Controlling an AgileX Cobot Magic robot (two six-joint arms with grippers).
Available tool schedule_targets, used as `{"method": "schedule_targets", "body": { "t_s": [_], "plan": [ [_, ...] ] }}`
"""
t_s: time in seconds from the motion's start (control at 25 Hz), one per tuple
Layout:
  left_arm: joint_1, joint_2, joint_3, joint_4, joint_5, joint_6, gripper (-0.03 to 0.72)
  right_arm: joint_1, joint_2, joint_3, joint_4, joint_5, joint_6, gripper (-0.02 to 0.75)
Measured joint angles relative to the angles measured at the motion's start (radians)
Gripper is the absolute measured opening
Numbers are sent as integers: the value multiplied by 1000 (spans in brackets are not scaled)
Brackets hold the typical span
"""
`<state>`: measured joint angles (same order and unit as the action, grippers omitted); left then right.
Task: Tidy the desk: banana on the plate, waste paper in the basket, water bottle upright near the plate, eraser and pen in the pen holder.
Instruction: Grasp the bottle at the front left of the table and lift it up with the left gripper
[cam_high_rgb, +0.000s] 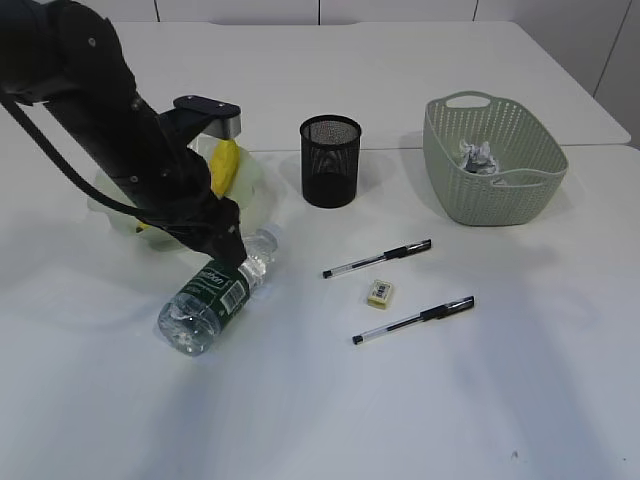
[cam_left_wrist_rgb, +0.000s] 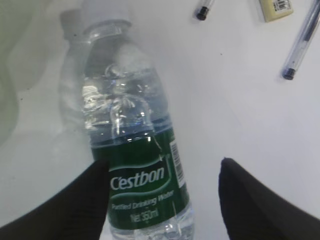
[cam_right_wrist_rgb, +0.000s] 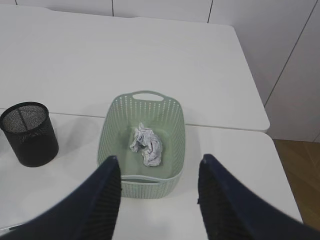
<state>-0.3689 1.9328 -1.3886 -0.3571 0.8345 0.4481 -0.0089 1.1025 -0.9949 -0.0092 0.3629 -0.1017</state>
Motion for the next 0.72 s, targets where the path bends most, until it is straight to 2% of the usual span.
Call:
{"method": "schedule_targets", "body": {
  "t_s": [0.2,0.4,0.56,0.72],
  "plan": [
    [-49,0,0,20,2,0,488,0,-1,0,0,0,0,377],
    [-59,1,-24,32,13,-6,506,0,-1,0,0,0,0,377],
    [-59,2,-131,42,57,-33,558,0,-1,0,0,0,0,377],
    [-59,18,-293,97,179,-99,570,0,-1,0,0,1,0,377]
  ]
}}
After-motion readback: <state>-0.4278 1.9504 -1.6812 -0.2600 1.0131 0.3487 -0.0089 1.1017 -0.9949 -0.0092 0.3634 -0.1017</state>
